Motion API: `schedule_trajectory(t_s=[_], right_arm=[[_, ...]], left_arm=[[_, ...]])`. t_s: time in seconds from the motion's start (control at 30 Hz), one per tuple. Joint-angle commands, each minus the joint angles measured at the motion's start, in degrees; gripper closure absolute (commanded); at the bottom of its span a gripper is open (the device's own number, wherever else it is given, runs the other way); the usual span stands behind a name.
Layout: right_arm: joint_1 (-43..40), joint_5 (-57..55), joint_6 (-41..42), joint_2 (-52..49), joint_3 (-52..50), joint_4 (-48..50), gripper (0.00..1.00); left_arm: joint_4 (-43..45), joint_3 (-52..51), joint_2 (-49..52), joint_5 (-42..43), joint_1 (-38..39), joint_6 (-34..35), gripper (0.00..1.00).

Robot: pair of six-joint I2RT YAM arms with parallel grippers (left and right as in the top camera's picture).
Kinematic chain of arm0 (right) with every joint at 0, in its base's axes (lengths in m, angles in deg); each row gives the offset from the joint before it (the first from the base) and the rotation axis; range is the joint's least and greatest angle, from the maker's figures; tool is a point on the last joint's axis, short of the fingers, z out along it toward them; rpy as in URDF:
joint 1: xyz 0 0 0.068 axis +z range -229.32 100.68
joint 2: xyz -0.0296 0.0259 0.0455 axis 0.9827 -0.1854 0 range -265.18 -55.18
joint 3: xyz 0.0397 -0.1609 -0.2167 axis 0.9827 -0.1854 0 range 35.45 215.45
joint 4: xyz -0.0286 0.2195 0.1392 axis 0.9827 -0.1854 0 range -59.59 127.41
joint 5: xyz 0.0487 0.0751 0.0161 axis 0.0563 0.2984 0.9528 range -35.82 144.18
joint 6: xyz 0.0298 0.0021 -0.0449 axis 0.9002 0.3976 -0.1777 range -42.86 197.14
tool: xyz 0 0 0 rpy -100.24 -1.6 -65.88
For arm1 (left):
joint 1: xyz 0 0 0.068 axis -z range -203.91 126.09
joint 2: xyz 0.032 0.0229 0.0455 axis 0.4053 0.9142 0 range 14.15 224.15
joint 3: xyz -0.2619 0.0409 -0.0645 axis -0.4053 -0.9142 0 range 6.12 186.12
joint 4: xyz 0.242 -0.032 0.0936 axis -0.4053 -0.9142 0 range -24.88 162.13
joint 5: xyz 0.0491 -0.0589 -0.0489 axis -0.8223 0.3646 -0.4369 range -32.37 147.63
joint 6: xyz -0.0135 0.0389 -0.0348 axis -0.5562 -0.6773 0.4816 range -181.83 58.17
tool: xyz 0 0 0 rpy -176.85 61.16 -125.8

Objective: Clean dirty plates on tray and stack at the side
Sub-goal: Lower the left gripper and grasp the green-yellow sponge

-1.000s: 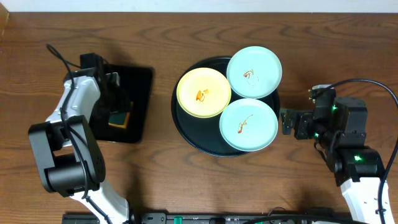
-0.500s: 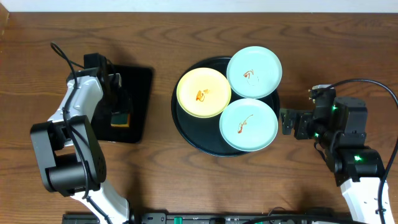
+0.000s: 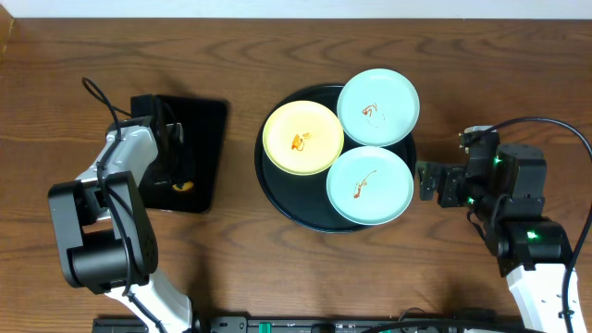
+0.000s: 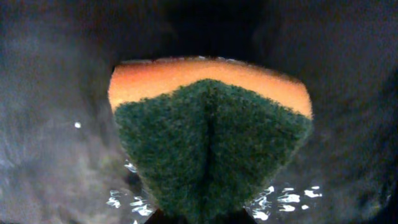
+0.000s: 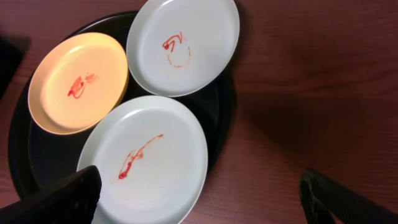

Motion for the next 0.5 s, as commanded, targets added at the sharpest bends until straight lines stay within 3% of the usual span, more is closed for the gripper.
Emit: schedule_trajectory(t_s=[0.0, 0.17, 0.2, 0.27, 0.3, 0.47], right_arm=[[-0.5, 0.3, -0.7, 0.1, 1.2, 0.0, 0.01], [-0.5, 0.3, -0.7, 0.1, 1.2, -0.1, 0.01], [-0.5, 0.3, -0.7, 0.1, 1.2, -0.1, 0.01], [-0.5, 0.3, -0.7, 0.1, 1.2, -0.2, 0.01], [-0.5, 0.3, -0.7, 0.1, 1.2, -0.2, 0.01], [-0.5, 0.3, -0.7, 0.1, 1.2, -0.2, 0.01]], left_arm=[[0.0, -1.6, 1.3, 0.1, -0.1, 0.3, 0.92], [-0.5, -0.4, 0.2, 0.1, -0.1, 0.3, 0.92], [-0.7, 0.0, -0.1, 0.1, -0.1, 0.3, 0.79], [-1.4, 0.9, -1.0, 0.1, -0.1, 0.3, 0.21], [-1.6, 1.2, -1.6, 0.1, -0.1, 0.3, 0.17], [-1.7, 1.3, -5.3, 0.1, -0.1, 0.3, 0.16]])
